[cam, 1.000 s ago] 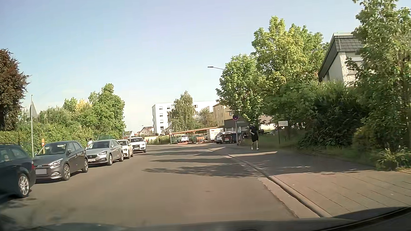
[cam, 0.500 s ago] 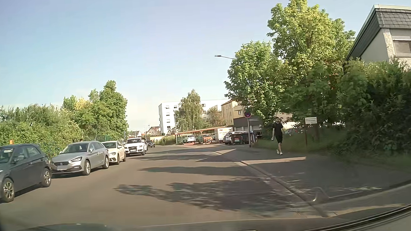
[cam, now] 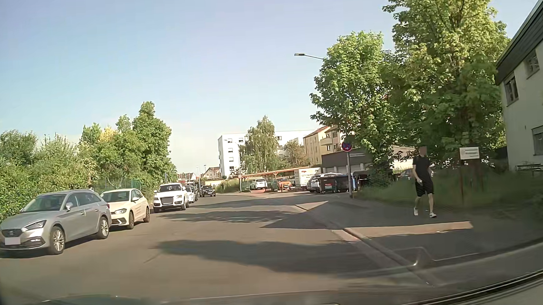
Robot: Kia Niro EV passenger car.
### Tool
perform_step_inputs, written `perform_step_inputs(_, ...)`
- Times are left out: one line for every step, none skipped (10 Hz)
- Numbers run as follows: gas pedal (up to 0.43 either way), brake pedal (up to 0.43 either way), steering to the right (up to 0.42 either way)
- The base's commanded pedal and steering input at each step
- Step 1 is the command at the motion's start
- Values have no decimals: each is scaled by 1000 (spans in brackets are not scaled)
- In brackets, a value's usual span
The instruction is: Follow the waypoints while adhering to traffic rules and regulations
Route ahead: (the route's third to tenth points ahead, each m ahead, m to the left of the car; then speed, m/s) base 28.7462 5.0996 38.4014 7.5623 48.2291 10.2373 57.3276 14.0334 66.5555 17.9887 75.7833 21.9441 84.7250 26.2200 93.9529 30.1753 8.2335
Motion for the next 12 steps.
perform_step_inputs(47, 12, -32)
perform_step_inputs(47, 12, -31)
perform_step_inputs(47, 12, -31)
perform_step_inputs(47, 12, -31)
perform_step_inputs(47, 12, -30)
perform_step_inputs(47, 12, -29)
perform_step_inputs(47, 12, -28)
perform_step_inputs(47, 12, -27)
perform_step_inputs(47, 12, -26)
perform_step_inputs(47, 12, -26)
perform_step_inputs(47, 12, -26)
perform_step_inputs(47, 12, -25)
